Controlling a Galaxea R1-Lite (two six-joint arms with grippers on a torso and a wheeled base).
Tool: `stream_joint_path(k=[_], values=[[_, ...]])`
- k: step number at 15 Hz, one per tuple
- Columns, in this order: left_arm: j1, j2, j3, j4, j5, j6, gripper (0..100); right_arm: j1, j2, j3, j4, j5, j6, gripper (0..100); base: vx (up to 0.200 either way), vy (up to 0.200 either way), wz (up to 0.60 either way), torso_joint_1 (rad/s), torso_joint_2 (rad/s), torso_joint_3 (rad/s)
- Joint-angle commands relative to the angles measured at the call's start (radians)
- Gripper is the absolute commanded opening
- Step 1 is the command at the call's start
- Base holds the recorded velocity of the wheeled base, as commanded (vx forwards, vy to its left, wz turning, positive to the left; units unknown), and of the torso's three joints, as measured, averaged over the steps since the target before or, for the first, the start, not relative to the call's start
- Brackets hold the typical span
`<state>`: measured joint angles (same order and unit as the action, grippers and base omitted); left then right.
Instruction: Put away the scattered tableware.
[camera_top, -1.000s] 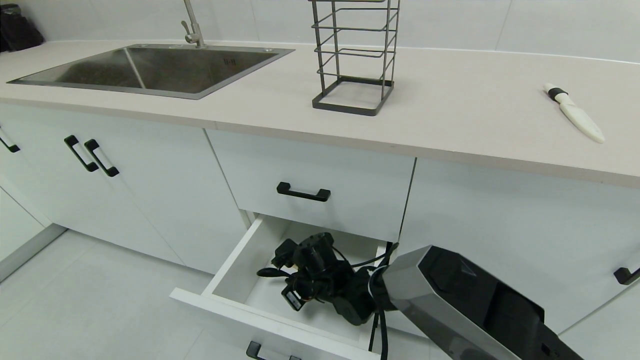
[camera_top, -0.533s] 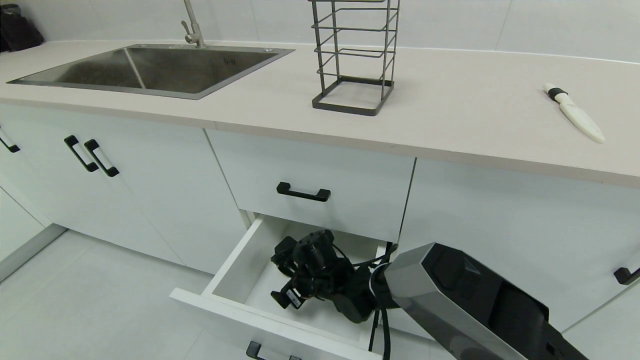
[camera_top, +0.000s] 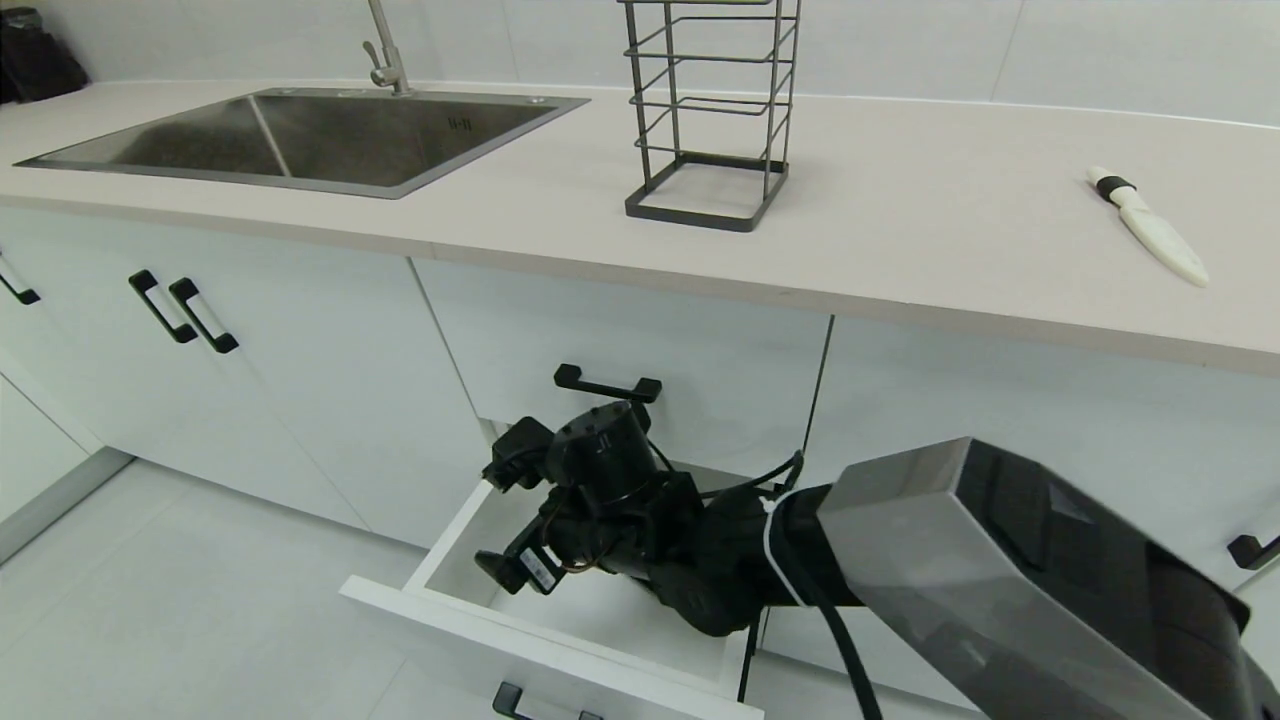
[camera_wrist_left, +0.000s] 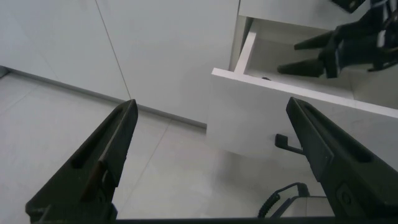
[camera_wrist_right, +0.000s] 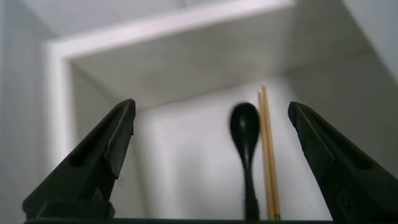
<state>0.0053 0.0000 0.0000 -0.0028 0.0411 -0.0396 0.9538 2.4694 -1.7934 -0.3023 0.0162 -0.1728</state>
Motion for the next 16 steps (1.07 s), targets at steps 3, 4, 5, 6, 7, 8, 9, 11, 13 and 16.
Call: stream_joint_path(k=[3, 4, 5, 6, 7, 8, 9, 11, 13, 16], values=[[0.001, 0.002, 0.0, 0.0, 0.0, 0.0, 100, 0.046, -0.279, 0.229, -0.009, 0.007, -0.002, 100, 0.0, 0.0, 0.0, 0.0, 0.0, 0.0], [0.001, 0.002, 0.0, 0.0, 0.0, 0.0, 100, 0.046, -0.329, 0.273, -0.011, 0.007, -0.002, 100, 0.0, 0.0, 0.0, 0.0, 0.0, 0.0], [0.001, 0.002, 0.0, 0.0, 0.0, 0.0, 100, 0.049, -0.386, 0.333, -0.015, 0.007, -0.004, 100, 0.0, 0.0, 0.0, 0.0, 0.0, 0.0], [0.001, 0.002, 0.0, 0.0, 0.0, 0.0, 100, 0.049, -0.438, 0.397, -0.02, 0.008, -0.002, 100, 0.0, 0.0, 0.0, 0.0, 0.0, 0.0], [0.001, 0.002, 0.0, 0.0, 0.0, 0.0, 100, 0.049, -0.475, 0.45, -0.021, 0.008, -0.002, 100, 0.0, 0.0, 0.0, 0.0, 0.0, 0.0], [0.001, 0.002, 0.0, 0.0, 0.0, 0.0, 100, 0.049, -0.546, 0.549, -0.041, 0.008, -0.002, 100, 0.0, 0.0, 0.0, 0.0, 0.0, 0.0], [0.001, 0.002, 0.0, 0.0, 0.0, 0.0, 100, 0.051, -0.581, 0.606, -0.072, 0.008, -0.002, 100, 0.0, 0.0, 0.0, 0.0, 0.0, 0.0], [0.001, 0.002, 0.0, 0.0, 0.0, 0.0, 100, 0.052, -0.673, 0.758, -0.161, 0.008, -0.002, 100, 0.0, 0.0, 0.0, 0.0, 0.0, 0.0], [0.001, 0.002, 0.0, 0.0, 0.0, 0.0, 100, 0.052, -0.734, 0.887, -0.259, 0.007, -0.001, 100, 0.0, 0.0, 0.0, 0.0, 0.0, 0.0], [0.001, 0.002, 0.0, 0.0, 0.0, 0.0, 100, 0.049, -0.886, 1.206, -0.503, 0.021, 0.004, 100, 0.0, 0.0, 0.0, 0.0, 0.0, 0.0]])
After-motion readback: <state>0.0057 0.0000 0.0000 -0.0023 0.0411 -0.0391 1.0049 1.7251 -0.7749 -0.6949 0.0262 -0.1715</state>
